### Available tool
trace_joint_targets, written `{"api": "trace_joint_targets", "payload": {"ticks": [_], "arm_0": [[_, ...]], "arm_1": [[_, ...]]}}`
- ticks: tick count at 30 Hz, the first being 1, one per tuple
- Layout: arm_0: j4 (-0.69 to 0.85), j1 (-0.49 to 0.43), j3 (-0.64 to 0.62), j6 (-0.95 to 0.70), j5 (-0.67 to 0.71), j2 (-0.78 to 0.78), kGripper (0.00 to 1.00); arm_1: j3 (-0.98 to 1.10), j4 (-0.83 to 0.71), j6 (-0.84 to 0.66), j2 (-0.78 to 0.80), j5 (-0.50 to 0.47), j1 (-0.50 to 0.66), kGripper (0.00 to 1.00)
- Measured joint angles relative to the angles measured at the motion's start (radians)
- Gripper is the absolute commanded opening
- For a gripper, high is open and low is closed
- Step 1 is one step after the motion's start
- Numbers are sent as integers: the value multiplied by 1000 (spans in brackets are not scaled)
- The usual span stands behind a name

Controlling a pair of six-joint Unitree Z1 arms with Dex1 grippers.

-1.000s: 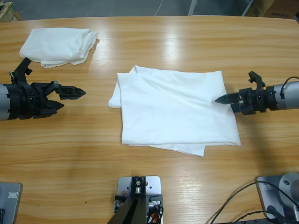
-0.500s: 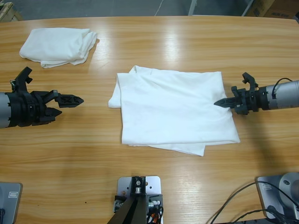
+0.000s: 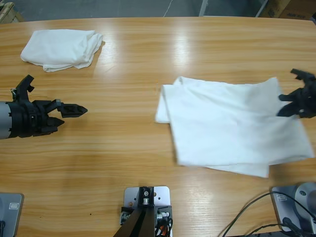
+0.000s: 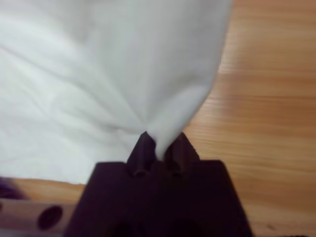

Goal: Fold clothes

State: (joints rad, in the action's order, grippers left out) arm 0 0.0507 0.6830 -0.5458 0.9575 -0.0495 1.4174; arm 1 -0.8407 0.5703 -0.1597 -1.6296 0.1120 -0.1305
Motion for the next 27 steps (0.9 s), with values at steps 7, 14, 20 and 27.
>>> {"api": "trace_joint_targets", "payload": {"ticks": [7, 14, 20, 27], "arm_0": [[-3, 0, 2, 0, 0, 0, 973], [-4, 0, 5, 0, 0, 0, 973], [-4, 0, 12, 0, 0, 0, 973], [-8, 0, 16, 0, 0, 0, 973]], "arm_1": [[-64, 97, 39, 0, -274, 48, 0], [-265, 292, -99, -8, -422, 493, 0], [-404, 380, -228, -102, -443, 764, 0], [-450, 400, -317, -186, -433, 912, 0]]}}
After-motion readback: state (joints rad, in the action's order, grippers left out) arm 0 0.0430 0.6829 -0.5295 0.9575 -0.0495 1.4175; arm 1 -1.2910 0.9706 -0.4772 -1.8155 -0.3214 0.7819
